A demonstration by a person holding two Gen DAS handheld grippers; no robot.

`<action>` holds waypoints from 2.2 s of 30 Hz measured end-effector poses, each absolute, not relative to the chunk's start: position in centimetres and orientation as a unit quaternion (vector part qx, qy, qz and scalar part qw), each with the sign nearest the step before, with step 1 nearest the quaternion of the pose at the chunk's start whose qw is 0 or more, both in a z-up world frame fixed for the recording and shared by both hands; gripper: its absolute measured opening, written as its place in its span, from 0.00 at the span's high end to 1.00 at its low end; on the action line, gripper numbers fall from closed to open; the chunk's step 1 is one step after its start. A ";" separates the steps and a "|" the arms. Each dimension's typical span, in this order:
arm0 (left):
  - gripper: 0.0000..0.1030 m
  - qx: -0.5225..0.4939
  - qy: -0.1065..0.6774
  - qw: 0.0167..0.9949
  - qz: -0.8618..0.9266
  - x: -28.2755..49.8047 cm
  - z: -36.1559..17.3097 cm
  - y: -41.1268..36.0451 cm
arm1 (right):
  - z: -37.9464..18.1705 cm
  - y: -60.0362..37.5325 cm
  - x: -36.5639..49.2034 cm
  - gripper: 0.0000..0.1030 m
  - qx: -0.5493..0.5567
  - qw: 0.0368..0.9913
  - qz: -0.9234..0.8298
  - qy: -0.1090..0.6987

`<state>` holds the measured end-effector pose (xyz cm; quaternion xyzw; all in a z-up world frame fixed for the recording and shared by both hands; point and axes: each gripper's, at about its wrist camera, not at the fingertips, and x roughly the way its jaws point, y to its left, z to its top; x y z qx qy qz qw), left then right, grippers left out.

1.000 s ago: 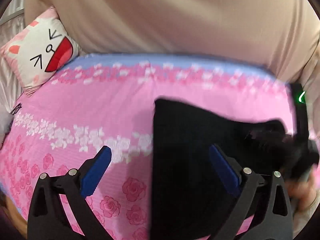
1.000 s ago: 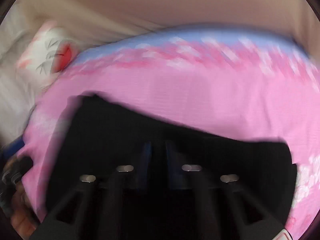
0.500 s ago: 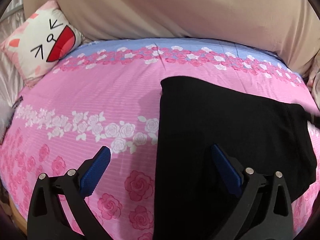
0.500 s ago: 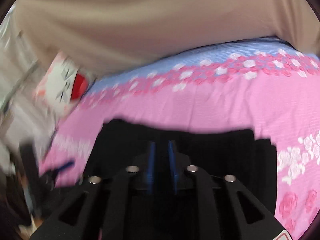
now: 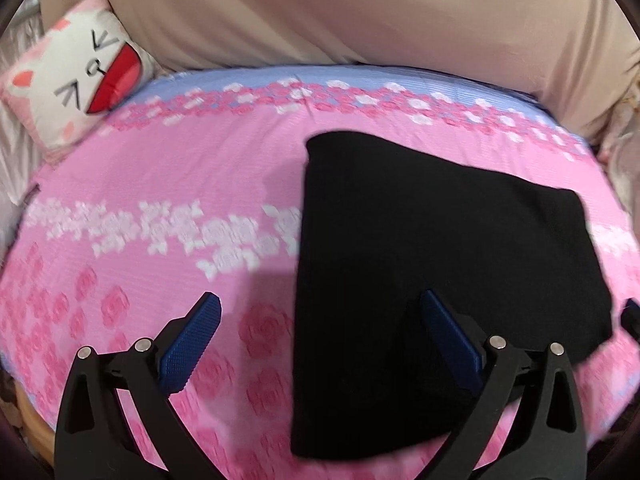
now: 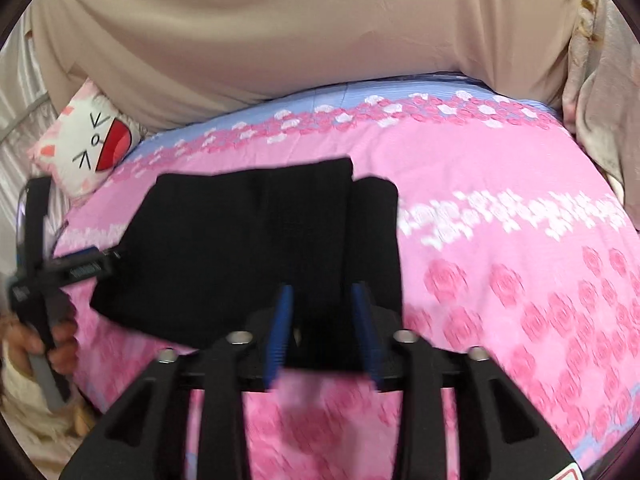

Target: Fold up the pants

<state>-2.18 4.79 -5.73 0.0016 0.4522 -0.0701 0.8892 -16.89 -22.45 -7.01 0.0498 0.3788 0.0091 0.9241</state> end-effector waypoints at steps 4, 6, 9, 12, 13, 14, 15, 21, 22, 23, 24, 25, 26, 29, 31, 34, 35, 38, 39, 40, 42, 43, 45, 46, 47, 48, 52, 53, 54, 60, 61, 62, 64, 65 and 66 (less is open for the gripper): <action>0.05 -0.040 0.486 0.865 -0.115 -4.8 -6.2 5.9 | -8.7 -21.4 -18.1 0.55 0.017 0.921 0.033 0.387; 0.05 -0.049 0.493 0.861 -0.119 -5.7 -6.5 6.1 | -9.5 -20.6 -17.7 0.55 0.012 0.919 0.045 0.391; 0.05 -0.041 0.493 0.862 -0.115 -6.7 -6.8 5.9 | -9.9 -19.6 -17.0 0.55 0.005 0.920 0.051 0.387; 0.05 -0.037 0.489 0.865 -0.110 -6.8 -7.0 5.6 | -10.1 -19.3 -15.6 0.53 0.007 0.922 0.049 0.384; 0.05 -0.031 0.486 0.867 -0.107 -6.8 -6.9 5.4 | -10.0 -19.4 -15.1 0.57 0.010 0.922 0.053 0.383; 0.05 -0.024 0.484 0.869 -0.102 -6.6 -6.9 5.2 | -9.7 -19.5 -15.0 0.72 0.012 0.923 0.056 0.381; 0.05 -0.019 0.482 0.870 -0.099 -6.4 -6.9 5.1 | -8.6 -19.7 -15.1 0.77 0.016 0.925 0.063 0.375; 0.04 0.006 0.437 0.893 -0.108 -7.4 -5.0 3.8 | -4.1 -22.6 -18.9 0.79 0.031 0.942 0.034 0.333; 0.04 0.019 0.432 0.895 -0.110 -7.7 -5.2 3.3 | -6.2 -23.7 -18.5 0.79 0.037 0.930 0.024 0.364; 0.04 0.032 0.435 0.893 -0.111 -7.6 -5.7 2.7 | -8.8 -24.6 -17.9 0.77 0.050 0.914 0.021 0.402; 0.04 0.044 0.450 0.885 -0.111 -7.4 -6.7 2.0 | -10.5 -25.2 -17.6 0.74 0.065 0.904 0.022 0.423; 0.04 0.049 0.464 0.878 -0.109 -7.0 -7.4 1.7 | -10.9 -25.8 -18.5 0.75 0.093 0.910 0.030 0.402; 0.04 0.047 0.476 0.872 -0.109 -6.7 -8.0 1.6 | -10.5 -25.9 -18.8 0.73 0.105 0.908 0.034 0.405; 0.05 0.013 0.470 0.875 -0.117 -6.8 -6.4 3.0 | -6.5 -25.3 -20.3 0.72 0.103 0.928 0.030 0.356; 0.05 -0.010 0.447 0.886 -0.121 -6.8 -4.1 3.9 | -4.2 -24.6 -20.0 0.72 0.089 0.939 0.039 0.331; 0.05 -0.017 0.413 0.904 -0.111 -5.9 -2.2 3.7 | -1.2 -23.9 -18.5 0.71 0.104 0.948 0.082 0.290; 0.05 -0.012 0.413 0.905 -0.103 -5.2 -2.2 3.4 | -0.6 -23.6 -17.6 0.71 0.110 0.948 0.092 0.282; 0.05 0.020 0.429 0.900 -0.080 -3.0 -4.3 1.7 | -1.5 -21.9 -13.6 0.72 0.099 0.940 0.107 0.307; 0.04 0.038 0.443 0.893 -0.065 -2.0 -5.9 1.0 | -2.7 -21.8 -11.9 0.72 0.083 0.936 0.102 0.327; 0.04 0.038 0.451 0.890 -0.063 -1.7 -6.7 0.9 | -4.6 -21.8 -10.1 0.73 0.065 0.928 0.081 0.358; 0.04 0.013 0.453 0.889 -0.069 -1.4 -7.3 1.5 | -8.1 -24.1 -7.5 0.93 0.081 0.911 0.036 0.402; 0.04 0.000 0.457 0.886 -0.076 -1.5 -7.1 1.8 | -7.7 -24.9 -7.5 0.94 0.121 0.908 0.043 0.399; 0.04 0.007 0.453 0.888 -0.079 -1.8 -6.7 2.0 | -5.5 -25.1 -8.0 0.83 0.163 0.906 0.033 0.390; 0.04 0.010 0.453 0.888 -0.080 -1.8 -6.8 2.0 | -4.2 -24.1 -8.0 0.83 0.150 0.915 0.042 0.373; 0.04 0.009 0.454 0.887 -0.081 -1.6 -7.0 2.0 | -3.1 -22.6 -7.5 0.83 0.138 0.918 0.074 0.365; 0.04 0.004 0.456 0.886 -0.082 -1.6 -7.2 2.2 | -2.6 -20.9 -6.4 0.83 0.144 0.909 0.121 0.372; 0.04 -0.015 0.465 0.881 -0.088 -1.5 -7.6 2.4 | -4.6 -13.9 -1.0 0.83 0.090 0.870 0.213 0.435; 0.04 -0.018 0.466 0.880 -0.091 -1.5 -7.6 2.6 | -6.1 -11.8 1.0 0.83 0.061 0.859 0.223 0.457; 0.04 -0.016 0.468 0.879 -0.091 -1.5 -7.8 2.7 | -7.3 -11.0 2.3 0.86 0.052 0.857 0.217 0.466; 0.04 -0.029 0.474 0.875 -0.095 -0.8 -8.3 3.0 | -6.1 -12.9 4.7 0.90 0.095 0.876 0.172 0.441; 0.04 -0.028 0.473 0.875 -0.098 -0.8 -8.3 3.0 | -5.9 -13.2 4.5 0.89 0.088 0.881 0.168 0.433; 0.04 -0.027 0.473 0.875 -0.100 -0.8 -8.3 3.0 | -6.0 -13.7 3.6 0.89 0.076 0.887 0.153 0.429; 0.04 -0.030 0.474 0.873 -0.106 -0.6 -8.5 3.0 | -8.1 -15.8 3.4 0.95 0.056 0.881 0.099 0.460; 0.04 -0.033 0.477 0.871 -0.112 -0.6 -8.5 2.9 | -7.9 -17.4 2.5 0.97 0.105 0.879 0.106 0.454; 0.04 -0.036 0.482 0.868 -0.113 -0.4 -8.6 2.8 | -7.1 -18.0 1.9 0.94 0.123 0.881 0.105 0.444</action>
